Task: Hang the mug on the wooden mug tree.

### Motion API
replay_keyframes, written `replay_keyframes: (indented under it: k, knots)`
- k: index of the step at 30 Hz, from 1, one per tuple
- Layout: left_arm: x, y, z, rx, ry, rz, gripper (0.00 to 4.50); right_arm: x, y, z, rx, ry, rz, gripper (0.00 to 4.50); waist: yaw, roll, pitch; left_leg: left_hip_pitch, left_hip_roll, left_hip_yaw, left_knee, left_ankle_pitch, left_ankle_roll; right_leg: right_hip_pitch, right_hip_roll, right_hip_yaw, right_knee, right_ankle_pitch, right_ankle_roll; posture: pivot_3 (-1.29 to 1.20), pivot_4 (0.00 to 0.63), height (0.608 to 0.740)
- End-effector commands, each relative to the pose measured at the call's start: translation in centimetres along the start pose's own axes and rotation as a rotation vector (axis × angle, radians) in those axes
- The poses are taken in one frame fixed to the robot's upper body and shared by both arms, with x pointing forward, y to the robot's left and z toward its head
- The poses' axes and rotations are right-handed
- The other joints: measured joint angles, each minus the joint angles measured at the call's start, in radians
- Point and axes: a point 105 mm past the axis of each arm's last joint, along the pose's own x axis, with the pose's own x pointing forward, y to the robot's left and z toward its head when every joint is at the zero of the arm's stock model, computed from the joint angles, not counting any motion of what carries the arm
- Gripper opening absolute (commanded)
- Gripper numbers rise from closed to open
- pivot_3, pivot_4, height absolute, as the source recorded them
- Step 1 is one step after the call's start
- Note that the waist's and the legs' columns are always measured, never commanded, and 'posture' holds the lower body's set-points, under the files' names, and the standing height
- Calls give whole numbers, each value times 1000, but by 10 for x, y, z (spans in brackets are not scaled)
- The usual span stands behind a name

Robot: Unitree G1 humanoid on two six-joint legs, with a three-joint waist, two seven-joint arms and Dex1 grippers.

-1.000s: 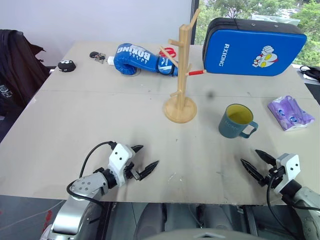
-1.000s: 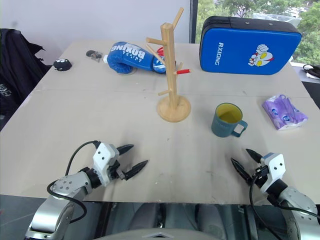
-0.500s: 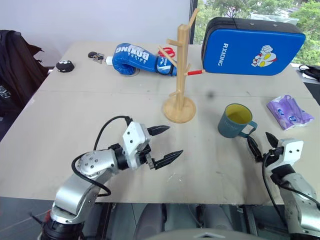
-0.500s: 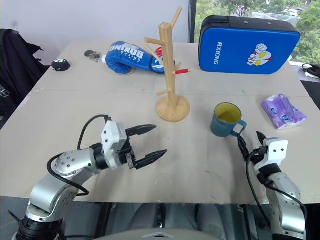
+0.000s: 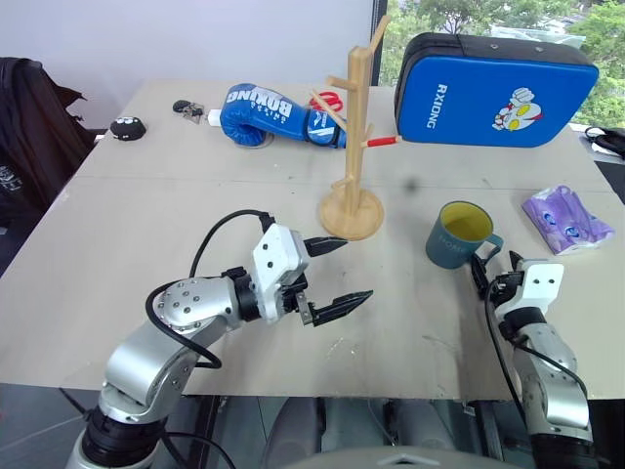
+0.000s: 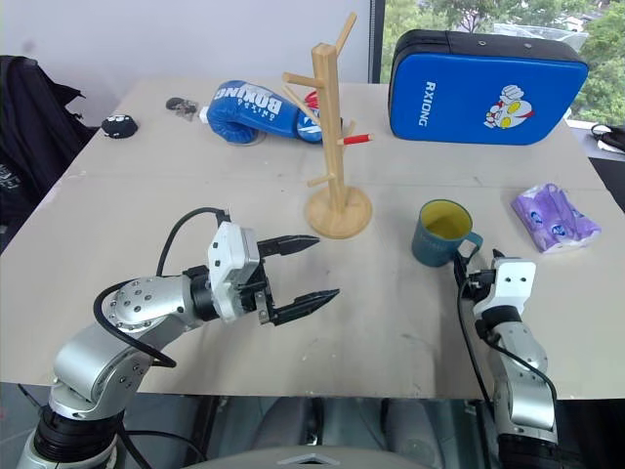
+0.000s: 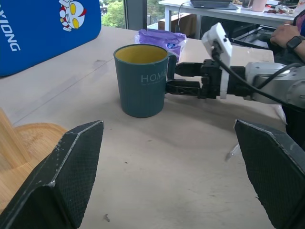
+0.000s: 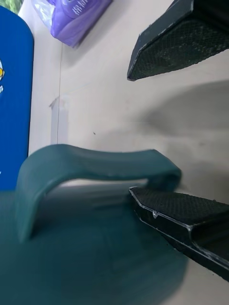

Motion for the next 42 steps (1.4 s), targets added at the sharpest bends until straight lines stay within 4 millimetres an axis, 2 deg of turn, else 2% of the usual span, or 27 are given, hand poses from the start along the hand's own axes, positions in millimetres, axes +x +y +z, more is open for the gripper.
replay_keyframes:
  k: [1, 3, 4, 5, 7, 11, 17, 20, 24, 27, 29, 34, 37, 42]
  knots:
    - [2, -3, 10, 42, -27, -11, 4500, 7, -5, 7, -4, -5, -30, 3578, 0, 0, 0, 0, 0, 0, 0, 0, 0, 0, 0, 0, 0, 0, 0, 0, 150, 737]
    - [3, -2, 11, 43, -29, -7, 4500, 10, -5, 9, 2, -5, -35, 3578, -1, 0, 0, 0, 0, 0, 0, 0, 0, 0, 0, 0, 0, 0, 0, 0, 150, 737]
    - [3, -2, 11, 45, -30, -5, 4500, 12, -4, 11, 2, -6, -30, 3067, -1, 0, 0, 0, 0, 0, 0, 0, 0, 0, 0, 0, 0, 0, 0, 0, 150, 737]
    - [3, -1, 11, 47, -31, -2, 4500, 13, -3, 12, 9, -3, -28, 2822, -1, 0, 0, 0, 0, 0, 0, 0, 0, 0, 0, 0, 0, 0, 0, 0, 150, 737]
    - [3, -1, 11, 50, -32, 1, 4500, 14, -1, 12, 17, 7, -15, 1784, -1, 0, 0, 0, 0, 0, 0, 0, 0, 0, 0, 0, 0, 0, 0, 0, 150, 737]
    - [3, 0, 12, 54, -39, 10, 4500, 16, 2, 13, 8, 13, 0, 80, 0, 0, 0, 0, 0, 0, 0, 0, 0, 0, 0, 0, 0, 0, 0, 0, 150, 737]
    - [3, 1, 14, 50, -49, 21, 4500, 19, 5, 22, -19, -10, 40, 80, -1, 0, 0, 0, 0, 0, 0, 0, 0, 0, 0, 0, 0, 0, 0, 0, 150, 737]
    - [1, 6, 17, 40, -64, 46, 4500, 22, 11, 38, -65, -32, 164, 80, 0, 1, 1, 0, 0, 0, 0, 0, 0, 0, 0, 0, 0, 0, 0, 0, 150, 737]
    - [-1, 16, 21, 13, -101, 107, 4500, 34, 20, 75, -173, -63, 439, 80, -4, 4, 3, 0, 0, 1, 1, 0, 0, 0, 0, 1, 0, 0, 0, 0, 150, 737]
    - [-5, 25, 29, 13, -133, 159, 4500, 47, 32, 113, -274, -93, 671, 80, -6, 4, 4, 0, 0, 0, 0, 0, 1, 0, 2, 1, 0, 0, 0, 0, 150, 737]
    - [-6, 33, 41, 5, -181, 201, 4500, 61, 43, 142, -376, -123, 809, 80, -5, 4, 5, 0, 0, -1, 0, 0, 1, 0, 1, 0, 0, 0, 0, 0, 150, 737]
    - [-13, 49, 74, -4, -303, 290, 4500, 95, 77, 193, -585, -161, 1065, 80, -6, 2, 6, -1, 0, -1, 1, 0, 0, -1, 1, 0, -1, 1, 0, 0, 150, 737]
    - [-16, 47, 81, 0, -305, 325, 4500, 102, 93, 206, -696, -150, 1197, 80, -6, 2, 7, -2, 0, -1, -1, 2, -4, -2, 1, 0, -2, 1, 0, 0, 150, 737]
    - [-22, 40, 84, -7, -308, 392, 4500, 106, 105, 208, -848, -95, 1318, 80, -2, 1, 7, -11, 1, -3, 0, 3, -4, -7, -3, -4, -1, 1, 0, 0, 150, 737]
